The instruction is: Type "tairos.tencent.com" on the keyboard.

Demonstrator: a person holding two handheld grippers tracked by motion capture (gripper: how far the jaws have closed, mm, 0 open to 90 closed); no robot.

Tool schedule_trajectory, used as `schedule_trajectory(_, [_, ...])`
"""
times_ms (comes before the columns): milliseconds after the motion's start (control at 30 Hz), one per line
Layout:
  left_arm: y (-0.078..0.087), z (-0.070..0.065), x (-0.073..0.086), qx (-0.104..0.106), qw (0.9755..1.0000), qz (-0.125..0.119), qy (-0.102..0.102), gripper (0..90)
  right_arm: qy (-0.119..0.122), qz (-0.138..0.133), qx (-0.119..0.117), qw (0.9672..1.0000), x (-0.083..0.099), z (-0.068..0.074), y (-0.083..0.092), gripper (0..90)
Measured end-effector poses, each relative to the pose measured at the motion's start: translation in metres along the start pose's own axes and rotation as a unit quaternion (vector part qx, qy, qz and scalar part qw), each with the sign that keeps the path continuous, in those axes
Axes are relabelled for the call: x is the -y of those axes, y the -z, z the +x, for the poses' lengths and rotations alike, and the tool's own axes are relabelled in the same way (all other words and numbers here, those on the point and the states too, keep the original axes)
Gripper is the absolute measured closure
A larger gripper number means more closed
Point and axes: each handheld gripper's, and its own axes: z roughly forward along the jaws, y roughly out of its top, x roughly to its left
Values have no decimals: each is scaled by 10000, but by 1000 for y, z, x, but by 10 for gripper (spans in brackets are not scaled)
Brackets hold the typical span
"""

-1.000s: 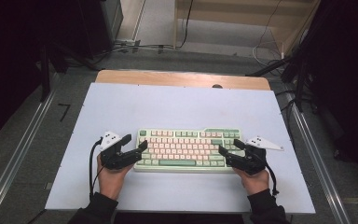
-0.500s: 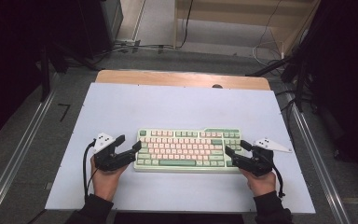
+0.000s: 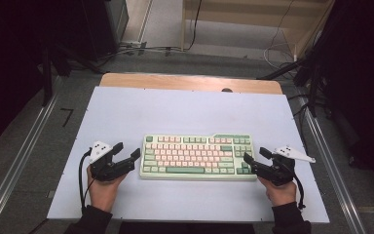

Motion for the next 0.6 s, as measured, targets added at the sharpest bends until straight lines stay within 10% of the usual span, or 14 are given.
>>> schedule_trajectory(600, [-2, 30, 7, -455, 9983, 246, 282, 281, -387, -90, 913, 9950, 10, -54, 30, 256])
